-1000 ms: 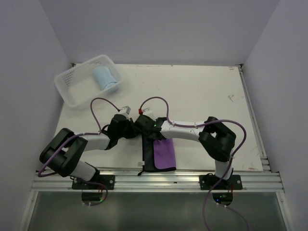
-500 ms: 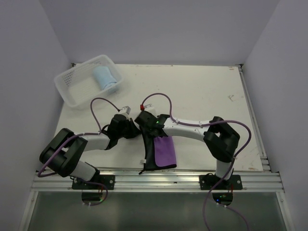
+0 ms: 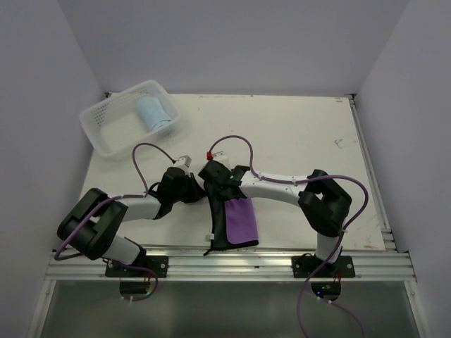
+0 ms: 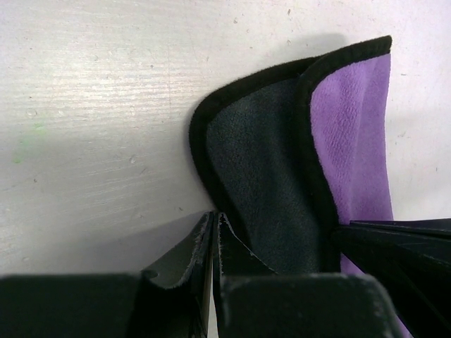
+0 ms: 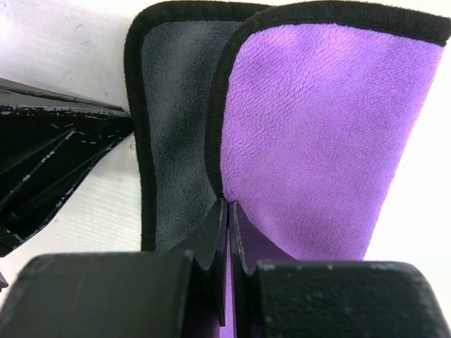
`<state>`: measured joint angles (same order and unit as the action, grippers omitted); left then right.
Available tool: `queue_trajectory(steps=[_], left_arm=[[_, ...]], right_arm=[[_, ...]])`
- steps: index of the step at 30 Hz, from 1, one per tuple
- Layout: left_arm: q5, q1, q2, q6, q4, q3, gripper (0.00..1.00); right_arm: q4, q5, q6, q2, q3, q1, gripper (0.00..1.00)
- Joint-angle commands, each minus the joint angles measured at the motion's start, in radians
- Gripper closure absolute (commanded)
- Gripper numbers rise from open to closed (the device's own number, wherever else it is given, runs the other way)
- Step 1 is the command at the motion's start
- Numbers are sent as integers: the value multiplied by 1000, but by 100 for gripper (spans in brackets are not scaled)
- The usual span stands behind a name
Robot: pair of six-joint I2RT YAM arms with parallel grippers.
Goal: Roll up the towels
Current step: Fold the towel
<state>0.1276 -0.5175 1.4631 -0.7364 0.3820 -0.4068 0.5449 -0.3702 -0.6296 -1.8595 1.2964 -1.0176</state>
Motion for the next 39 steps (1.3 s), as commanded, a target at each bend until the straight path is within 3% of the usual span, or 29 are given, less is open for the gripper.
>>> queue_trajectory(steps=[1, 31, 39], left_arm=[[-19, 1, -10, 43, -57, -10, 94], [-71, 1, -58, 78, -115, -32, 94], [-75, 1, -66, 86, -126, -36, 94]], right_arm=[[-20, 27, -13, 40, 38, 5, 100], [-39, 276, -48, -36, 129, 27, 100], [-43, 271, -55, -101, 139, 43, 100]])
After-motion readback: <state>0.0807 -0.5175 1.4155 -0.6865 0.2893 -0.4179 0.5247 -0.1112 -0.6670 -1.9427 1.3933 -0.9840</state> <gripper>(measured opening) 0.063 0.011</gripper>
